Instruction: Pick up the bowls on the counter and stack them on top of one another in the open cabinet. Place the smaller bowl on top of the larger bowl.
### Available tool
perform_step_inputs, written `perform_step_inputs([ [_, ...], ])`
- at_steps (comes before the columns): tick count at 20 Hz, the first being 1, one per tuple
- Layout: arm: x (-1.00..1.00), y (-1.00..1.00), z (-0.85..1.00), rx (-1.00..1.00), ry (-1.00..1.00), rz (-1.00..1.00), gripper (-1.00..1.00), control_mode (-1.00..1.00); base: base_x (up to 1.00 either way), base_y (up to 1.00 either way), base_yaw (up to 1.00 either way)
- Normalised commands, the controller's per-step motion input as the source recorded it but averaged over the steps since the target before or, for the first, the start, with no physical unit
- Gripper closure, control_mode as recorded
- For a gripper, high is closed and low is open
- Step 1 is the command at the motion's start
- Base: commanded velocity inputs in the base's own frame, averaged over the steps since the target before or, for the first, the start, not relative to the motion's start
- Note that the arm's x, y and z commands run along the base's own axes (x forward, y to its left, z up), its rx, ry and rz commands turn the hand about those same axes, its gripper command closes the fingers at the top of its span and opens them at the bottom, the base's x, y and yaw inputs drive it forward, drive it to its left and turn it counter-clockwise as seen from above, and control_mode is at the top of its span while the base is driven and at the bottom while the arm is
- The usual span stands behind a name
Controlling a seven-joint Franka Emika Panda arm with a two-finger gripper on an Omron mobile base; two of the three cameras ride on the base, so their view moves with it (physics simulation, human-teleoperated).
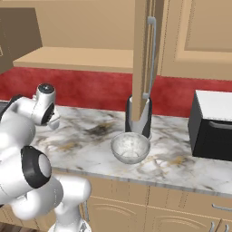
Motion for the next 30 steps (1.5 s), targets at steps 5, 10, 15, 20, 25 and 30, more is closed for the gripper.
perform_step_inputs([
  [5,-0.27,-0.21,0.08,0.00,0.01,0.04,1.00,-1.00,0.00,0.00,0.00],
  [10,-0.34,-0.25,0.00,-0.01,-0.04,0.00,1.00,-1.00,0.00,0.00,0.00],
  [15,-0.36,-0.29,0.02,-0.02,-0.04,0.00,1.00,-1.00,0.00,0.00,0.00],
  [20,-0.37,-0.31,0.11,-0.02,-0.04,0.00,1.00,-1.00,0.00,0.00,0.00],
  [25,-0.39,-0.28,0.13,-0.07,-0.06,0.00,1.00,-1.00,0.00,0.00,0.00],
  [30,-0.40,-0.30,0.09,-0.10,-0.06,0.00,1.00,-1.00,0.00,0.00,0.00],
])
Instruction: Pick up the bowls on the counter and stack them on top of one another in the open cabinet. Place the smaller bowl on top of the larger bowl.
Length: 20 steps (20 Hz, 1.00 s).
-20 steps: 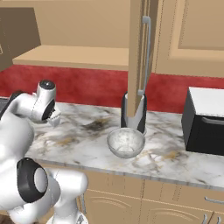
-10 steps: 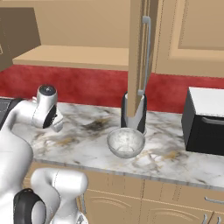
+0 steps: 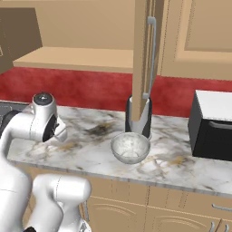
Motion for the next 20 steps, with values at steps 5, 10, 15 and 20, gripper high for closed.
perform_step_inputs([
  [5,-0.39,-0.35,0.19,-0.05,-0.05,0.00,1.00,-1.00,0.00,0.00,0.00],
  [10,-0.35,-0.38,0.26,0.00,-0.09,-0.03,1.00,-1.00,0.00,0.00,0.00],
  [15,-0.35,-0.32,0.29,0.00,-0.09,-0.05,1.00,-1.00,0.00,0.00,0.00],
  [20,-0.34,-0.26,0.34,0.00,-0.06,-0.06,1.00,-1.00,0.00,0.00,0.00],
])
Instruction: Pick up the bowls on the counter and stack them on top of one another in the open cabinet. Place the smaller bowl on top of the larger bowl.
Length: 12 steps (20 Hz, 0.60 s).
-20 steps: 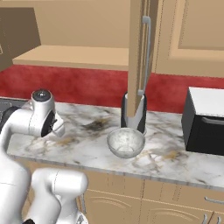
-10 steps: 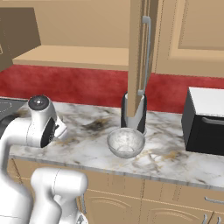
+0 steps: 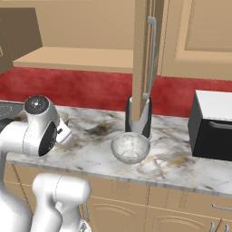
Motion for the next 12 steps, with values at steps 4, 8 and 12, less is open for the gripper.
perform_step_inputs([
  [4,-0.36,-0.25,0.28,0.00,-0.04,-0.07,1.00,-1.00,0.00,0.00,0.00],
  [8,-0.42,-0.22,0.09,0.00,-0.06,-0.10,1.00,-1.00,0.00,0.00,0.00],
  [12,-0.44,-0.22,0.02,0.01,-0.07,-0.14,1.00,-1.00,0.00,0.00,0.00],
])
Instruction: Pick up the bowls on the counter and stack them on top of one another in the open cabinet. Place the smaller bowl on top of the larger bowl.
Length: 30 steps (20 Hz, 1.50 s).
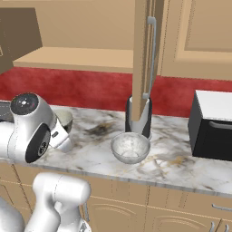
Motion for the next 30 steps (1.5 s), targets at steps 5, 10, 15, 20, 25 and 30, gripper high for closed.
perform_step_inputs([
  [5,-0.40,-0.22,0.06,0.03,-0.07,-0.17,1.00,-1.00,0.00,0.00,0.00],
  [10,-0.37,-0.23,0.01,0.05,-0.10,-0.17,1.00,-1.00,0.00,0.00,0.00],
  [15,-0.16,-0.26,0.00,0.06,-0.11,-0.15,1.00,-1.00,0.00,0.00,0.00],
  [20,0.00,-0.29,-0.03,0.03,-0.08,-0.13,1.00,-1.00,0.00,0.00,0.00],
  [25,0.00,-0.21,-0.16,0.00,-0.05,-0.12,1.00,-1.00,0.00,0.00,0.00],
  [30,0.00,-0.09,-0.16,0.00,-0.03,-0.13,1.00,-1.00,0.00,0.00,0.00],
])
